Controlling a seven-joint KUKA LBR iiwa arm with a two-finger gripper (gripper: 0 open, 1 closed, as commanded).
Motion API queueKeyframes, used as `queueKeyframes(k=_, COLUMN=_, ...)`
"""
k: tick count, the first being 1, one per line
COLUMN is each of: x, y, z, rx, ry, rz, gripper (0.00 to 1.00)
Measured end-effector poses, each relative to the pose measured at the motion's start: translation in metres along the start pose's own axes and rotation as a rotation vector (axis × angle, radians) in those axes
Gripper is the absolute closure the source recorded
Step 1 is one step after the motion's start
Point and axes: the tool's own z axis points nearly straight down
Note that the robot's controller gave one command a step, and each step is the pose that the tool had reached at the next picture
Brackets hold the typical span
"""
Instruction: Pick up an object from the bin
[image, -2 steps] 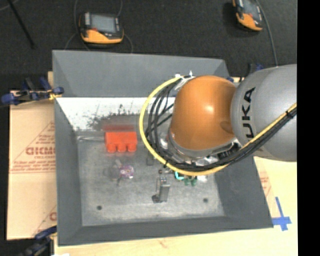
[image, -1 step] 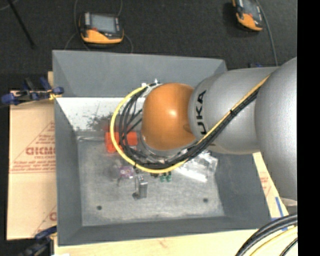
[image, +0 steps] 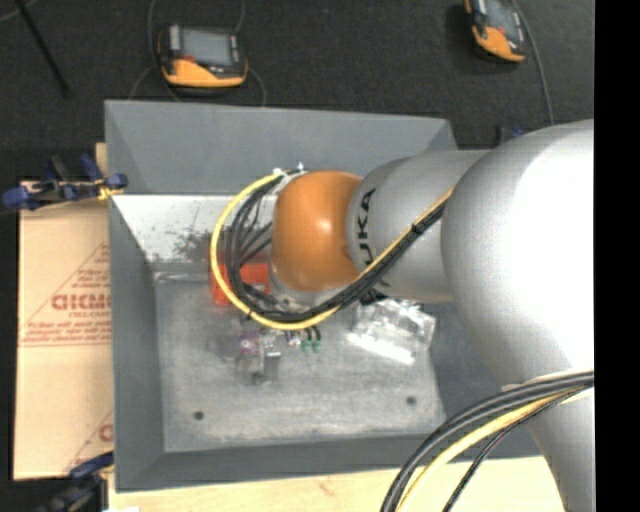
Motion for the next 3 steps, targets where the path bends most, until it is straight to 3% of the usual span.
queueKeyframes(k=1, x=-0.001, y=0.001, z=-0.004, rx=-0.002, ry=-0.004, rz=0.002, gripper=1.00)
queueKeyframes(k=2, x=0.034, y=0.050, z=-0.111, rx=-0.003, ry=-0.010, rz=-0.040, gripper=1.00)
queueKeyframes(k=3, x=0.029, y=0.057, z=-0.172, rx=-0.001, ry=-0.010, rz=-0.047, gripper=1.00)
